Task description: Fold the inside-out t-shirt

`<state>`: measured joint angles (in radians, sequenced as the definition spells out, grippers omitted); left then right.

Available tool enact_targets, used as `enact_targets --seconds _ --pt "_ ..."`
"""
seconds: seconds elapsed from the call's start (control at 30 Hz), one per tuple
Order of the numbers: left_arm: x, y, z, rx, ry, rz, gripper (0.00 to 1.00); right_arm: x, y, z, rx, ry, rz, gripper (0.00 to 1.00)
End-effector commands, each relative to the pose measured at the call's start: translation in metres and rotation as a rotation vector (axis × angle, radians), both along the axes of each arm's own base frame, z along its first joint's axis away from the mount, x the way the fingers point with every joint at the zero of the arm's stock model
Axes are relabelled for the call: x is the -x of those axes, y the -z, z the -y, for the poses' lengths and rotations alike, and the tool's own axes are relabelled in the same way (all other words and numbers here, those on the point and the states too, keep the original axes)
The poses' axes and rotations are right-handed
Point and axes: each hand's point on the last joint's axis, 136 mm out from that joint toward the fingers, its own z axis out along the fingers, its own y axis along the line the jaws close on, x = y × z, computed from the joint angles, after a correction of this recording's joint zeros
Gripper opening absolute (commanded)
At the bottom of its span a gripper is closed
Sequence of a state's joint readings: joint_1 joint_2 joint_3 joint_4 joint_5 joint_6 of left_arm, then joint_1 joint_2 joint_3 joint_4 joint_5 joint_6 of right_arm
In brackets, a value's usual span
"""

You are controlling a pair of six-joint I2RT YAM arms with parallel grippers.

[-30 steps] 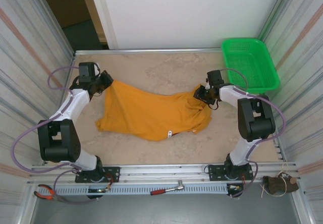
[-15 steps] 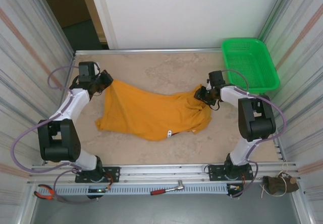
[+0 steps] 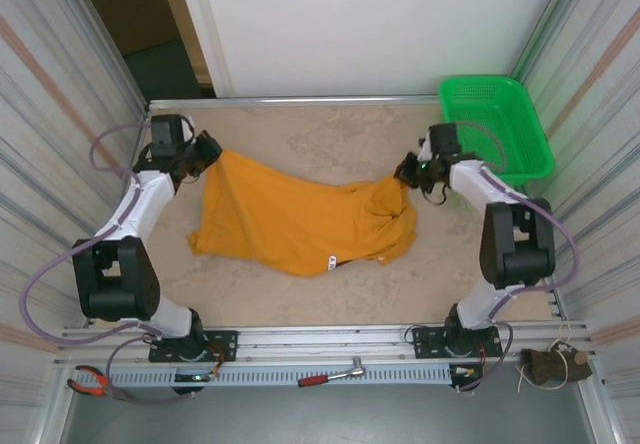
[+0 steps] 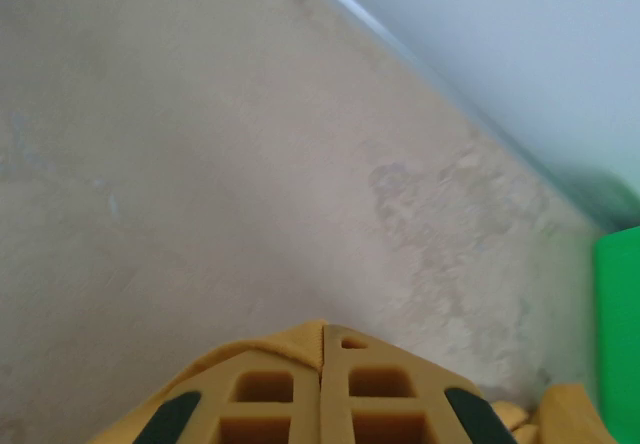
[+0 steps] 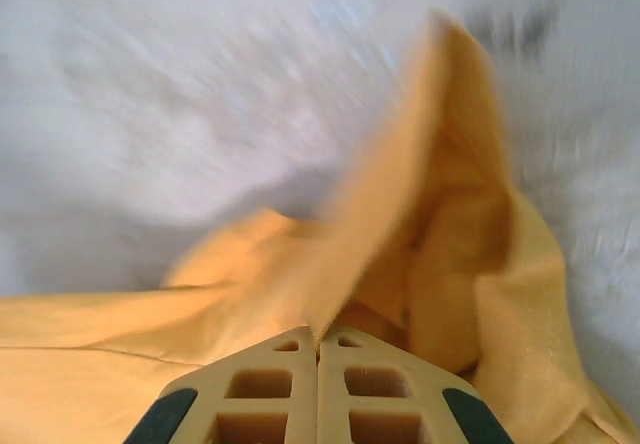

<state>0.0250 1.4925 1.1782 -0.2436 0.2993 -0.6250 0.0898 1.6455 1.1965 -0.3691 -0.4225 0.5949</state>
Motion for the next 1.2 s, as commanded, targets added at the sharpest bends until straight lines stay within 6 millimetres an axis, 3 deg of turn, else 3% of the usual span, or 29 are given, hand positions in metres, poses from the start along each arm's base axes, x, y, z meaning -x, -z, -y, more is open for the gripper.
enact_targets --seconds 0.0,0.13,0.23,0.33,0.4,0.5,0.7,0.83,0.93,1.03,1.17 --pt "-0.016 -0.118 -0.005 0.064 -0.004 0.259 0.0 -0.014 -0.169 0.016 -0.088 0.013 0.357 0.0" --pt "-0.013 -0.236 -0.009 0.118 -0.02 0.487 0.0 -0.003 -0.319 0.051 -0.159 0.091 0.655 0.0" --pt "0.005 -0.314 -0.007 0.162 -0.018 0.653 0.0 0.03 -0.417 0.076 -0.197 0.153 0.871 0.0" --pt "0.032 -0.374 -0.006 0.192 -0.014 0.788 0.0 0.069 -0.48 0.089 -0.206 0.19 1.024 0.0" --pt "0.049 -0.399 -0.005 0.201 -0.011 0.841 0.0 0.093 -0.506 0.09 -0.212 0.191 1.087 0.0" --pt "0.078 -0.422 -0.003 0.207 -0.005 0.9 0.0 0.125 -0.527 0.088 -0.202 0.195 1.153 0.0" --pt "0.13 -0.449 0.004 0.231 0.028 0.986 0.0 0.179 -0.553 0.086 -0.153 0.232 1.263 0.0" --pt "0.146 -0.463 0.006 0.227 0.039 1.017 0.0 0.2 -0.572 0.083 -0.138 0.237 1.328 0.0" --pt "0.135 -0.457 0.005 0.211 0.034 0.983 0.0 0.189 -0.575 0.084 -0.156 0.223 1.315 0.0" --pt "0.103 -0.428 0.005 0.205 0.036 0.886 0.0 0.156 -0.56 0.086 -0.198 0.194 1.238 0.0" --pt "0.041 -0.352 0.006 0.217 0.043 0.678 0.0 0.087 -0.503 0.096 -0.196 0.207 1.065 0.0"
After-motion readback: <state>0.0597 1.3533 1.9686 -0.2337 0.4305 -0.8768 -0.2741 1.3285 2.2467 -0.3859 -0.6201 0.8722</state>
